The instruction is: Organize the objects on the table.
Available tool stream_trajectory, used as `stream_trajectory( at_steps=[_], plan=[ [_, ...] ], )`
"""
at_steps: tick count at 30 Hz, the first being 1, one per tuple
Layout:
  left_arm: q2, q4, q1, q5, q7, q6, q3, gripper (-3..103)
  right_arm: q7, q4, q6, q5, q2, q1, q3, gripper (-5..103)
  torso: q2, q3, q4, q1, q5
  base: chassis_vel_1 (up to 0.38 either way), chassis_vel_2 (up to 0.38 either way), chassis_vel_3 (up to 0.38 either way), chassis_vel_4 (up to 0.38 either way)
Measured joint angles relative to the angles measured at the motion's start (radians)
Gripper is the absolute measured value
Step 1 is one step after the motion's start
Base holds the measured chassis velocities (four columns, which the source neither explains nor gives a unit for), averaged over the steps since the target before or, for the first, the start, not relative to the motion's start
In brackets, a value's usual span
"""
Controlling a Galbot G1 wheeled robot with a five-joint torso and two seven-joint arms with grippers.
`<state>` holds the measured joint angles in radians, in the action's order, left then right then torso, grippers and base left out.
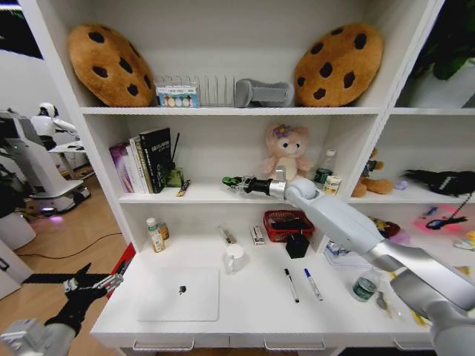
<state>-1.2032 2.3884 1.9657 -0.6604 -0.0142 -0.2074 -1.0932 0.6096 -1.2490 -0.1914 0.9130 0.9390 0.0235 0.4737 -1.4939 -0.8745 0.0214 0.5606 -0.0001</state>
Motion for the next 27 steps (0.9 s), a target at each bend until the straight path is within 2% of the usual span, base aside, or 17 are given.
stream_trajectory(
  at_steps=[11,13,14,15,16,19,20,22,23,25,26,27],
  plan=[
    [0.000,0.000,0.000,0.000,0.000,0.000,0.000,100,-0.008,0.015,-0.010,-0.010,0.017,0.010,0.019,37,0.000,0.000,0.0001,0.000,0.0000,0.000,0.000,0.000,0.000],
    [0.000,0.000,0.000,0.000,0.000,0.000,0.000,100,-0.014,0.014,-0.014,-0.011,0.016,0.012,0.021,40,0.000,0.000,0.0001,0.000,0.0001,0.000,0.000,0.000,0.000],
    [0.000,0.000,0.000,0.000,0.000,0.000,0.000,100,-0.017,0.011,-0.019,-0.011,0.016,0.012,0.024,50,0.000,0.000,0.0002,0.000,0.0000,0.000,0.000,0.000,0.000],
    [0.000,0.000,0.000,0.000,0.000,0.000,0.000,100,-0.017,0.011,-0.019,-0.011,0.016,0.012,0.024,50,0.000,0.000,0.0002,0.000,0.0000,0.000,0.000,0.000,0.000],
    [0.000,0.000,0.000,0.000,0.000,0.000,0.000,100,-0.019,0.009,-0.021,-0.011,0.016,0.013,0.026,61,0.000,0.000,0.0001,0.000,0.0001,0.000,0.000,0.000,0.000],
    [0.000,0.000,0.000,0.000,0.000,0.000,0.000,100,-0.024,0.007,-0.022,-0.011,0.017,0.013,0.027,61,0.000,0.000,0.0001,0.000,0.0000,0.000,0.000,0.000,0.000],
    [0.000,0.000,0.000,0.000,0.000,0.000,0.000,100,-0.043,0.004,-0.022,-0.009,0.020,0.012,0.026,72,0.000,0.000,0.0001,0.000,0.0001,0.000,0.000,0.000,0.000],
    [0.000,0.000,0.000,0.000,0.000,0.000,0.000,100,-0.052,0.003,-0.022,-0.006,0.022,0.012,0.024,72,0.000,0.000,0.0001,0.000,0.0001,0.000,0.000,0.000,0.000],
    [0.000,0.000,0.000,0.000,0.000,0.000,0.000,100,-0.081,-0.004,-0.018,0.006,0.025,0.011,0.009,83,0.000,0.000,0.0000,0.000,0.0001,0.000,0.000,0.000,0.000],
    [0.000,0.000,0.000,0.000,0.000,0.000,0.000,100,-0.105,-0.013,-0.013,0.013,0.025,0.009,-0.003,83,0.000,0.000,-0.0001,0.000,0.0000,0.000,0.000,0.000,0.000],
    [0.000,0.000,0.000,0.000,0.000,0.000,0.000,100,-0.143,-0.032,-0.006,0.022,0.023,0.004,-0.022,93,0.000,0.000,-0.0001,0.000,0.0001,0.000,0.000,0.000,0.000],
    [0.000,0.000,0.000,0.000,0.000,0.000,0.000,100,-0.166,-0.054,-0.002,0.033,0.017,0.000,-0.039,93,0.000,0.000,-0.0001,0.000,0.0001,0.000,0.000,0.000,0.000]
  ],
)
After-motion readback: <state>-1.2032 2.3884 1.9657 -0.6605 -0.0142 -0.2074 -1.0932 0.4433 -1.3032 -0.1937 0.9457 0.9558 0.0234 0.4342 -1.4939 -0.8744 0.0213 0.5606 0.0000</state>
